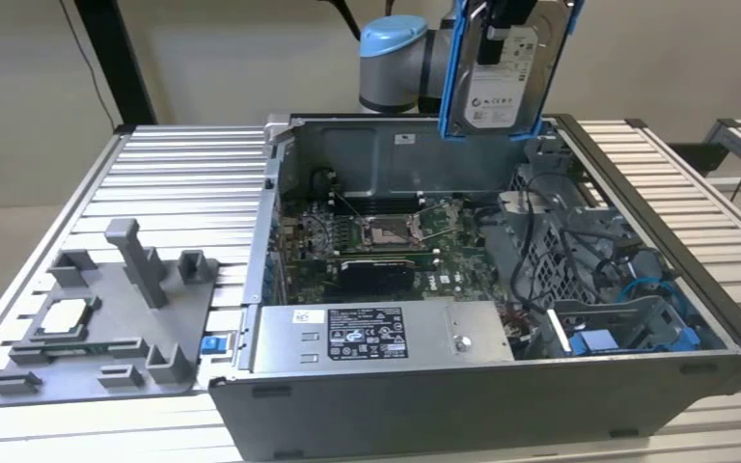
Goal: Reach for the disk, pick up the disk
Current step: 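Pick up the disk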
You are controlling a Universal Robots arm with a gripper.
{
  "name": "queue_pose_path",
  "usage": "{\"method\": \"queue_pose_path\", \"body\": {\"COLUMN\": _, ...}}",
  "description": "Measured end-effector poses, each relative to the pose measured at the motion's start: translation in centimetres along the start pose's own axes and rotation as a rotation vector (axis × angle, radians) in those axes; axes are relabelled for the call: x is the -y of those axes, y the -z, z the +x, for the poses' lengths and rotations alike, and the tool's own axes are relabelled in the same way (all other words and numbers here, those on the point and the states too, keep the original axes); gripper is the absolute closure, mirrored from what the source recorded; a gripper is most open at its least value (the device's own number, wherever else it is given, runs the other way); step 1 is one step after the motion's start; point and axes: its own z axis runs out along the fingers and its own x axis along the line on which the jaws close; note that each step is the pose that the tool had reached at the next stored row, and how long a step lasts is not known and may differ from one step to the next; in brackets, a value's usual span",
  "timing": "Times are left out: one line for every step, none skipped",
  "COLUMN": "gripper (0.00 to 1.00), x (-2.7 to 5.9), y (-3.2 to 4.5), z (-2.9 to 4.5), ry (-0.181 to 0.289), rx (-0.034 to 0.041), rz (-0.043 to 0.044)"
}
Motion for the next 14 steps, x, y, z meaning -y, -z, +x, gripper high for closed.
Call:
{"method": "queue_pose_path", "body": {"gripper": 1.00, "x": 0.00, "y": 0.00, "z": 0.02, "ry": 0.000, "rx": 0.0001, "rz": 0.0000}}
{"method": "queue_pose_path", "body": {"gripper": 1.00, "x": 0.00, "y": 0.00, "z": 0.07, "ry": 0.000, "rx": 0.0000, "rz": 0.0000}}
{"method": "queue_pose_path", "body": {"gripper": 1.00, "x": 0.00, "y": 0.00, "z": 0.13, "ry": 0.000, "rx": -0.0001, "rz": -0.0001}}
{"method": "queue_pose_path", "body": {"gripper": 1.00, "x": 0.00, "y": -0.01, "z": 0.21, "ry": 0.000, "rx": -0.0001, "rz": 0.0000}}
{"method": "queue_pose_path", "body": {"gripper": 1.00, "x": -0.01, "y": -0.01, "z": 0.34, "ry": 0.000, "rx": 0.0000, "rz": 0.0000}}
{"method": "queue_pose_path", "body": {"gripper": 1.00, "x": -0.02, "y": -0.01, "z": 0.49, "ry": 0.000, "rx": 0.0000, "rz": 0.0000}}
{"method": "queue_pose_path", "body": {"gripper": 1.00, "x": -0.04, "y": -0.02, "z": 0.67, "ry": 0.000, "rx": 0.0000, "rz": 0.0000}}
{"method": "queue_pose_path", "body": {"gripper": 1.00, "x": -0.07, "y": -0.03, "z": 0.87, "ry": 0.000, "rx": 0.0000, "rz": 0.0000}}
{"method": "queue_pose_path", "body": {"gripper": 1.00, "x": -0.09, "y": -0.04, "z": 1.10, "ry": 0.000, "rx": 0.0000, "rz": 0.0000}}
{"method": "queue_pose_path", "body": {"gripper": 1.00, "x": -0.10, "y": -0.04, "z": 1.32, "ry": 0.000, "rx": 0.0000, "rz": 0.0000}}
{"method": "queue_pose_path", "body": {"gripper": 1.00, "x": -0.12, "y": -0.04, "z": 1.54, "ry": 0.000, "rx": 0.0000, "rz": 0.0000}}
{"method": "queue_pose_path", "body": {"gripper": 1.00, "x": -0.13, "y": -0.04, "z": 1.78, "ry": 0.000, "rx": -0.0001, "rz": 0.0000}}
{"method": "queue_pose_path", "body": {"gripper": 1.00, "x": -0.15, "y": -0.05, "z": 2.01, "ry": 0.000, "rx": -0.0001, "rz": 0.0000}}
{"method": "queue_pose_path", "body": {"gripper": 1.00, "x": -0.16, "y": -0.05, "z": 2.24, "ry": 0.000, "rx": 0.0001, "rz": 0.0000}}
